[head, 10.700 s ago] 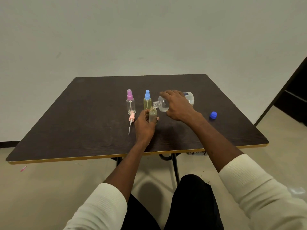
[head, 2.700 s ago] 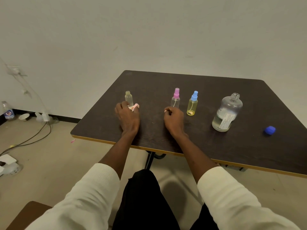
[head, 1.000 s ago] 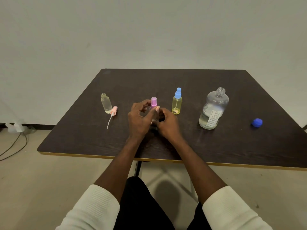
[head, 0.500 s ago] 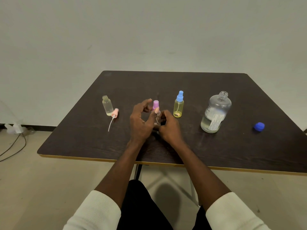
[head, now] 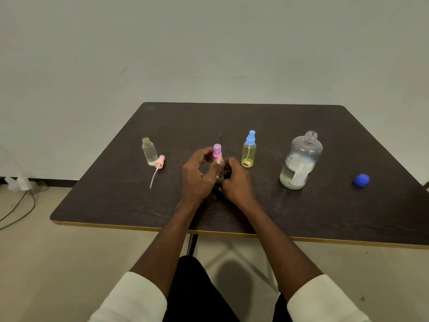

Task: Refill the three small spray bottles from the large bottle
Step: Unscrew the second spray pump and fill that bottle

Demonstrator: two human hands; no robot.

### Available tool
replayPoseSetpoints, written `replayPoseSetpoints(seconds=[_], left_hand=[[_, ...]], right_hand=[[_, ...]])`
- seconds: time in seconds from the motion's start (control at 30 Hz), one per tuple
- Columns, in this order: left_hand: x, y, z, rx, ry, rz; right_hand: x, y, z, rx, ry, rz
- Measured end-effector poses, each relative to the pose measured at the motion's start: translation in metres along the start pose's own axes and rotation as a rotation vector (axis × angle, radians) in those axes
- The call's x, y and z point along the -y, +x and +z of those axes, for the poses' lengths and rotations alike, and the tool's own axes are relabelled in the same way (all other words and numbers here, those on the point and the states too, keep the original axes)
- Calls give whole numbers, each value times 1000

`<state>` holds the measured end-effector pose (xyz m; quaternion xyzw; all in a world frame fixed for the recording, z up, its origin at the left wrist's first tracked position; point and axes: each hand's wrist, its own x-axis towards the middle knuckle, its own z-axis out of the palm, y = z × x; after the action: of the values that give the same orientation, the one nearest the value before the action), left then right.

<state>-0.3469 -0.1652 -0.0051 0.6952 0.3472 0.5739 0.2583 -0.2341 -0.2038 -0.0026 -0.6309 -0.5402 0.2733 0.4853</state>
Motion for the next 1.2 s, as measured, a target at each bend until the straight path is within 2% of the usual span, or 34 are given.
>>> replayPoseSetpoints(seconds=[0.17,0.4,0.6,0.73,0.93,1.1,1.2], left_hand=[[-1,-1,0,-37,-61,-65],[-1,0,0,22,-8,-6],[-1,0,1,1,-94,-113],[-2,0,1,51,-38,-56],[2,0,0,-69,-36,-98],[1,0,0,-41,-38,-51],[-1,-1,1,-80,-37,-53]], right_hand=[[1,-1,-1,8,2,2],[-1,0,-1,4,-19,-9],[-2,0,-1,-6,-20,-10],[-2,1,-1,5,-33,0],[-7,3,3,-16,-34,-9],[-7,4,2,-15,-33,-8],[-9,4,3,-23,-18,-15]])
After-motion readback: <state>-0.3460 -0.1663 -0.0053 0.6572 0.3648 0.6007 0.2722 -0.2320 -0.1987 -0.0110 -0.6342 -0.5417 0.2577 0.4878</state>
